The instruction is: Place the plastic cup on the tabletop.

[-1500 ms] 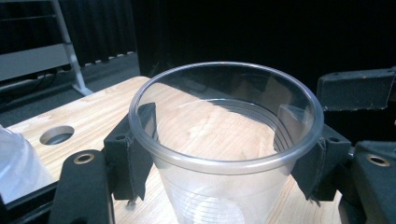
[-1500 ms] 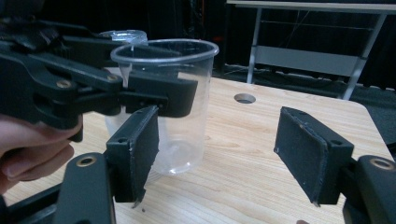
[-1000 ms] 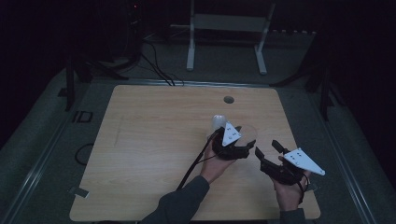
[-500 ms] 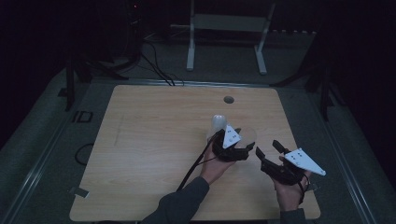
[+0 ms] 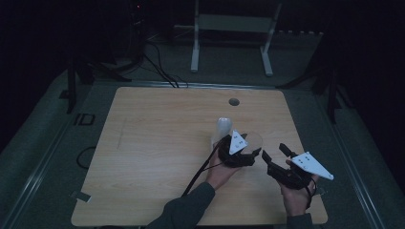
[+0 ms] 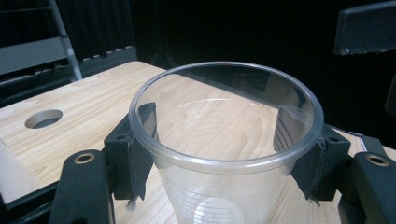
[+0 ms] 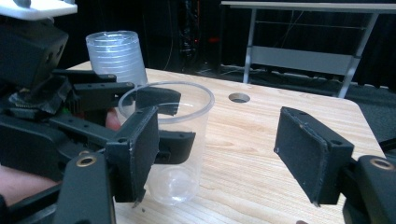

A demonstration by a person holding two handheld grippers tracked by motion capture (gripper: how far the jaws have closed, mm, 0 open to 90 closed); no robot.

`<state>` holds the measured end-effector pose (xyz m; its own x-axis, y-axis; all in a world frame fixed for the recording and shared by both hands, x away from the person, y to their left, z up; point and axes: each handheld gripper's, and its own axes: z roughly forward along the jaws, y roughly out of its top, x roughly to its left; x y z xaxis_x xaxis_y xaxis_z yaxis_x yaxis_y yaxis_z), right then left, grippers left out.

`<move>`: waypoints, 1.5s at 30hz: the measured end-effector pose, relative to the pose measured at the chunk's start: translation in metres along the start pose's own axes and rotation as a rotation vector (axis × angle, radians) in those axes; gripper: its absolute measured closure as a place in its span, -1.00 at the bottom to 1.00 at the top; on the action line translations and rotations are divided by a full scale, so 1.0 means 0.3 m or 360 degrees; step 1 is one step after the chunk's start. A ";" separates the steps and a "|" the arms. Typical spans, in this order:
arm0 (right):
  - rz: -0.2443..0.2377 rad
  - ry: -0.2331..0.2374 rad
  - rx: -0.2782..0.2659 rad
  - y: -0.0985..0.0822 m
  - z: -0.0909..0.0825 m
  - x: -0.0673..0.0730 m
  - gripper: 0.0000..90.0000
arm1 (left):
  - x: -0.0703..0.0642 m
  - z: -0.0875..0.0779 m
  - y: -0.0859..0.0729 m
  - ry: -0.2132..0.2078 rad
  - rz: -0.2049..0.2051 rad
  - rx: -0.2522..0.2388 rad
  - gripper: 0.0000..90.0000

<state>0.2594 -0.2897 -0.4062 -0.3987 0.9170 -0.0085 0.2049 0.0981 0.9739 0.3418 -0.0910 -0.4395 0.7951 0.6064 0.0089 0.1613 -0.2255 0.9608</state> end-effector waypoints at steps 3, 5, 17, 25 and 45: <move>0.0004 0.0000 -0.0005 0.001 -0.002 -0.001 -0.33 | -0.003 0.004 -0.007 -0.0005 -0.0007 0.0004 -0.31; 0.0004 -0.0001 -0.0006 0.001 -0.003 -0.002 -0.33 | -0.005 0.006 -0.012 -0.0007 -0.0008 0.0002 -0.31; 0.0008 -0.0001 -0.0005 0.001 -0.003 -0.002 -0.33 | -0.006 0.014 -0.034 -0.0012 -0.0002 0.0007 -0.31; 0.0008 -0.0004 -0.0005 0.001 -0.004 -0.005 -0.33 | -0.007 0.020 -0.051 -0.0015 -0.0002 0.0018 -0.31; 0.0010 -0.0007 -0.0009 0.000 -0.006 -0.008 -0.33 | -0.005 0.034 -0.089 -0.0026 -0.0014 0.0042 -0.31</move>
<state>0.2587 -0.2926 -0.4056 -0.3932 0.9194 -0.0034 0.2024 0.0901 0.9751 0.3423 -0.0935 -0.4679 0.8031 0.5958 -0.0042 0.1835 -0.2406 0.9531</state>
